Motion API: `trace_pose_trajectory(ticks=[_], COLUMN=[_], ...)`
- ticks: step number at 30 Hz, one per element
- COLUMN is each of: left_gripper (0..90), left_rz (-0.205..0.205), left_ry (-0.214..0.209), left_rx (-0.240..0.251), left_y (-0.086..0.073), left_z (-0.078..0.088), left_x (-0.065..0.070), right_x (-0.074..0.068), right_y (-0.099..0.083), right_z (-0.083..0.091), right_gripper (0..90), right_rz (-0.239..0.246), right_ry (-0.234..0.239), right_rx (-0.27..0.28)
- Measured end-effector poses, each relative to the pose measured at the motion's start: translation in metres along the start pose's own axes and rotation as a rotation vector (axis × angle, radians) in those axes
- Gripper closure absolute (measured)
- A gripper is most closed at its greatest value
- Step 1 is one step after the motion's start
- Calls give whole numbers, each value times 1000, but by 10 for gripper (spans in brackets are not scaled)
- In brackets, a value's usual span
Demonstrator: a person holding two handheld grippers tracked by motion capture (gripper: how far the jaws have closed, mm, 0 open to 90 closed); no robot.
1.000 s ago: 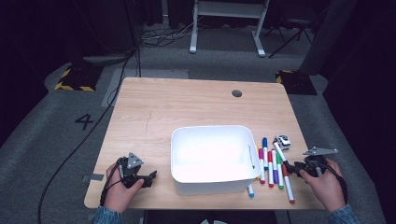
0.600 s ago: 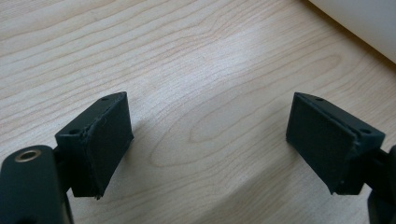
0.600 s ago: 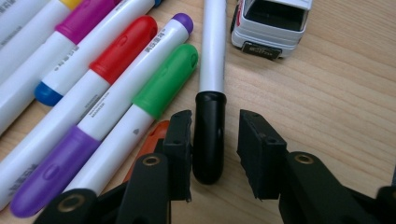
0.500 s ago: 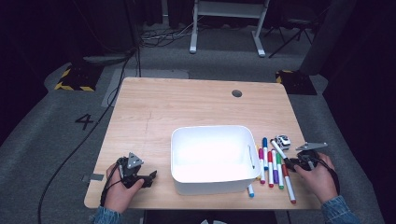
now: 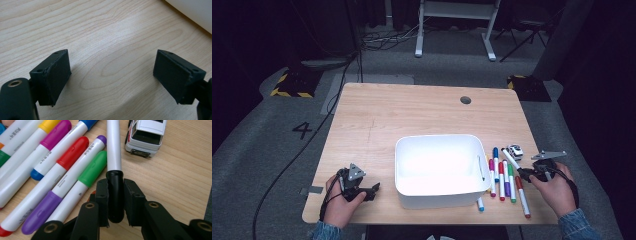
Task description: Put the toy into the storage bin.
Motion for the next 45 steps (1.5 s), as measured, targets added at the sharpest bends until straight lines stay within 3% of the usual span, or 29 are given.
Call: trace_pose_trajectory(ticks=[8,18,31,37,45], left_gripper=[145,145,146,151,151], left_rz=[0,0,10,18,17], left_ry=[1,0,8,23,24], left_rx=[0,0,8,9,9], left_y=[0,0,0,-1,-1], left_z=[0,0,-1,0,0], left_x=[0,0,1,3,3], right_x=[0,-19,-51,-75,-110], right_y=[3,21,61,88,116], right_z=[18,59,114,137,139], right_gripper=[752,751,752,751,751], right_rz=[-10,38,107,179,254], right_ry=[9,69,173,222,298], right_rx=[24,67,137,176,176])
Point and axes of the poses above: each handheld gripper's, and its own axes: z roughly backward along the jaws, y roughly out of its top, x roughly to its right, the point moved 4 cm from there along -z, roughly forward along the jaws, and after that the axes turned 13 degrees about -y, right-handed, at the moved point
